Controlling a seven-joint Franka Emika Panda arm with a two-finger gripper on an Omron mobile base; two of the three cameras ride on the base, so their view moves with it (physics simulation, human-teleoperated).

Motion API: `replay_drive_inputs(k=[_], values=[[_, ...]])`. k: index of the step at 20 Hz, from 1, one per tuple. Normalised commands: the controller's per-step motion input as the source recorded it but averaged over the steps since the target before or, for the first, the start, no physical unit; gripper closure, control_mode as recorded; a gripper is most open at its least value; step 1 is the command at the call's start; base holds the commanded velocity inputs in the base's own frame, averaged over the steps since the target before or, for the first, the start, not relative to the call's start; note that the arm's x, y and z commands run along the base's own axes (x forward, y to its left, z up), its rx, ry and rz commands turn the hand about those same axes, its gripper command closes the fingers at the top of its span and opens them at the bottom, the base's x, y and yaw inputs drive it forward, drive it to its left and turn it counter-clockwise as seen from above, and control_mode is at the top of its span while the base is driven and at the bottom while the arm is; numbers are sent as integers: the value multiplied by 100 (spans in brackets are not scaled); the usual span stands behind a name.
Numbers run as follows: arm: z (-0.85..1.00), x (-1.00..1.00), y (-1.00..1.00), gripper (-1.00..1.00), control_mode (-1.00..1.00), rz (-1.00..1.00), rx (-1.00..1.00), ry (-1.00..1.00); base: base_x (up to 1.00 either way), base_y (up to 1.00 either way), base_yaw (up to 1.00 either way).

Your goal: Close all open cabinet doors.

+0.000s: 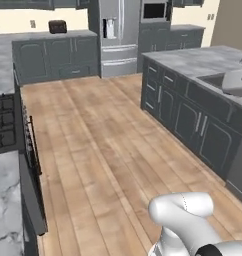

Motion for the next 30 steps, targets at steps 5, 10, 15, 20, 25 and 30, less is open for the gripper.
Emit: replay_drive_inputs(k=[5, 10, 15, 20, 25, 30], values=[[0, 0, 0, -100, 100, 0, 0, 0, 100, -19, 0], [0, 0, 0, -100, 100, 0, 0, 0, 100, -44, 7], [0, 0, 0, -100, 100, 0, 0, 0, 100, -54, 8], [0, 0, 0, -100, 100, 0, 0, 0, 100, -17, 2], [0, 0, 0, -100, 100, 0, 0, 0, 100, 0, 0], [0, 0, 0, -100, 100, 0, 0, 0, 100, 0, 0]])
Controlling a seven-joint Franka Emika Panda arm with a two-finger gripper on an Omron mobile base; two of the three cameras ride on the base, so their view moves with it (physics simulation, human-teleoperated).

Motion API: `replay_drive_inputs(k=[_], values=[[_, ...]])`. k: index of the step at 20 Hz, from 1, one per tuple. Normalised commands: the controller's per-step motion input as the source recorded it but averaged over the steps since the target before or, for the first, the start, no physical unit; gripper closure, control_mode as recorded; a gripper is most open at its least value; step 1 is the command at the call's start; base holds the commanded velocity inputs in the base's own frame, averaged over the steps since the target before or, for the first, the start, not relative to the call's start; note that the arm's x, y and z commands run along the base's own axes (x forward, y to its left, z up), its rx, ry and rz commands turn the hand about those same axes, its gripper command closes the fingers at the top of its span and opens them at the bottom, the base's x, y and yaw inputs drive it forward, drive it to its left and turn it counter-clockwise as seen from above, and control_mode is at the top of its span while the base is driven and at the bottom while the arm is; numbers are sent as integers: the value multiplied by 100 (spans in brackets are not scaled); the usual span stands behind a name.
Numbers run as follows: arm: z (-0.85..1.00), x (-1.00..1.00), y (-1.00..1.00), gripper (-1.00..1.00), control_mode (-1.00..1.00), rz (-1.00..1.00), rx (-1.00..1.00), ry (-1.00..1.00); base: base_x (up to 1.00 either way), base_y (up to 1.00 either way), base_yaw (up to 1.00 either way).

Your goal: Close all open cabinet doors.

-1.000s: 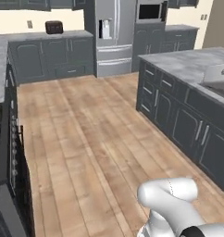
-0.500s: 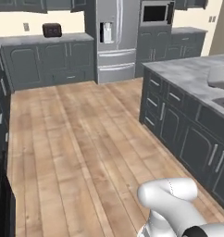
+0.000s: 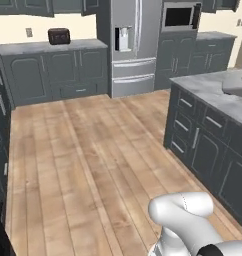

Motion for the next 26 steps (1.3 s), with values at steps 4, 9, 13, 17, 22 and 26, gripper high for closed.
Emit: replay_drive_inputs(k=[4, 9, 13, 17, 22, 26], values=[[0, 0, 0, -100, 100, 0, 0, 0, 100, 0, 0], [0, 0, 0, -100, 100, 0, 0, 0, 100, 0, 0], [0, 0, 0, -100, 100, 0, 0, 0, 100, 0, 0], [0, 0, 0, -100, 100, 0, 0, 0, 100, 0, 0], [0, 0, 0, -100, 100, 0, 0, 0, 100, 0, 1], [0, 0, 0, -100, 100, 0, 0, 0, 100, 0, 7]])
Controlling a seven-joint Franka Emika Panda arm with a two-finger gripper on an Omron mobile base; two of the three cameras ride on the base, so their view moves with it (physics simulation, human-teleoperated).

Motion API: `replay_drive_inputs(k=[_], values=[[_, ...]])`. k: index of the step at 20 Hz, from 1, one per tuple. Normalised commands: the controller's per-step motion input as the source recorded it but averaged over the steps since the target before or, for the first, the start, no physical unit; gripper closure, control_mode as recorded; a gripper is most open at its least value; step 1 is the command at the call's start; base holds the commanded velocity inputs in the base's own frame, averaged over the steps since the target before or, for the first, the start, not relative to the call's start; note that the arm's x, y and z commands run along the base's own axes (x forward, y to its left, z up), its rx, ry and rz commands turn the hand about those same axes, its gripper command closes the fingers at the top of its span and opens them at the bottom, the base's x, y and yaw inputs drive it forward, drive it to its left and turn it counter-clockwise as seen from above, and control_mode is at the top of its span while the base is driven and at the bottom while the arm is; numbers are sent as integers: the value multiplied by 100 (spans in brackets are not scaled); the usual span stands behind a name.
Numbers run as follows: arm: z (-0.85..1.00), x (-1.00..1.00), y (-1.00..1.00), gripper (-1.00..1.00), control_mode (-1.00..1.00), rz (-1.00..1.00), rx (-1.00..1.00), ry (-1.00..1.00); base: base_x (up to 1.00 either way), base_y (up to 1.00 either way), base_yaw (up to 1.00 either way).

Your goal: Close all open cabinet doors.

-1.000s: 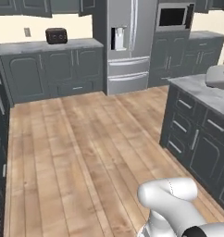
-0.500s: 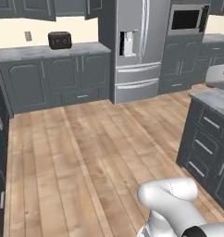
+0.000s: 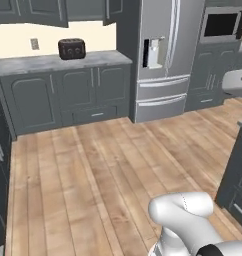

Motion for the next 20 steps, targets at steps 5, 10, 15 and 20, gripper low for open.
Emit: replay_drive_inputs(k=[5, 10, 15, 20], values=[[0, 0, 0, -100, 100, 0, 0, 0, 100, 0, 9], [0, 0, 0, -100, 100, 0, 0, 0, 100, 0, 16], [0, 0, 0, -100, 100, 0, 0, 0, 100, 0, 19], [0, 0, 0, -100, 100, 0, 0, 0, 100, -11, 15]])
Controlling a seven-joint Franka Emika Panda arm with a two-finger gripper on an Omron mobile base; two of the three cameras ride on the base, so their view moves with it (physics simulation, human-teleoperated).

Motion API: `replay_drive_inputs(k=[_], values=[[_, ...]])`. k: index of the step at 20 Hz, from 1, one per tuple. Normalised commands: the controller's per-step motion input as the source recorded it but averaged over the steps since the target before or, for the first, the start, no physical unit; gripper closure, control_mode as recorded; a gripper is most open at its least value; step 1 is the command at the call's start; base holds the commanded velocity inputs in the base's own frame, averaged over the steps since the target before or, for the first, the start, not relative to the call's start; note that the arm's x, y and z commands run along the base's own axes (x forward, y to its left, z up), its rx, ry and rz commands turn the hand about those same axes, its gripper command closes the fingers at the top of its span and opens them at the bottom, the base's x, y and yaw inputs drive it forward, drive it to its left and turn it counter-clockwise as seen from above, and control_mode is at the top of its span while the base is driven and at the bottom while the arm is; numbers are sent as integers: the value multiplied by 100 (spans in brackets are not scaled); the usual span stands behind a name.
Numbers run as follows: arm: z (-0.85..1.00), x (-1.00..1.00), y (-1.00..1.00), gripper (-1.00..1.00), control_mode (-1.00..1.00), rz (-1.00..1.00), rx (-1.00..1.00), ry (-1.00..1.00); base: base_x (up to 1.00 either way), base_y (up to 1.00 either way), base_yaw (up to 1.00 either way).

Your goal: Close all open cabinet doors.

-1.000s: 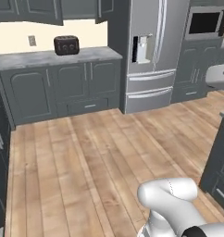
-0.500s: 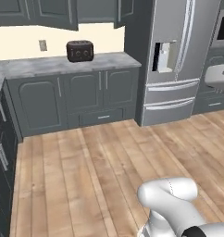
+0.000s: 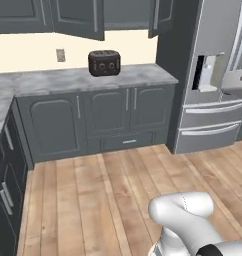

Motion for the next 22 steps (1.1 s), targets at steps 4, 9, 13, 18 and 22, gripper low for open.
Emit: replay_drive_inputs(k=[4, 9, 13, 18, 22], values=[[0, 0, 0, -100, 100, 0, 0, 0, 100, -19, 12], [0, 0, 0, -100, 100, 0, 0, 0, 100, -29, 9], [0, 0, 0, -100, 100, 0, 0, 0, 100, -49, 3], [0, 0, 0, -100, 100, 0, 0, 0, 100, -54, -1], [0, 0, 0, -100, 100, 0, 0, 0, 100, -3, -6]])
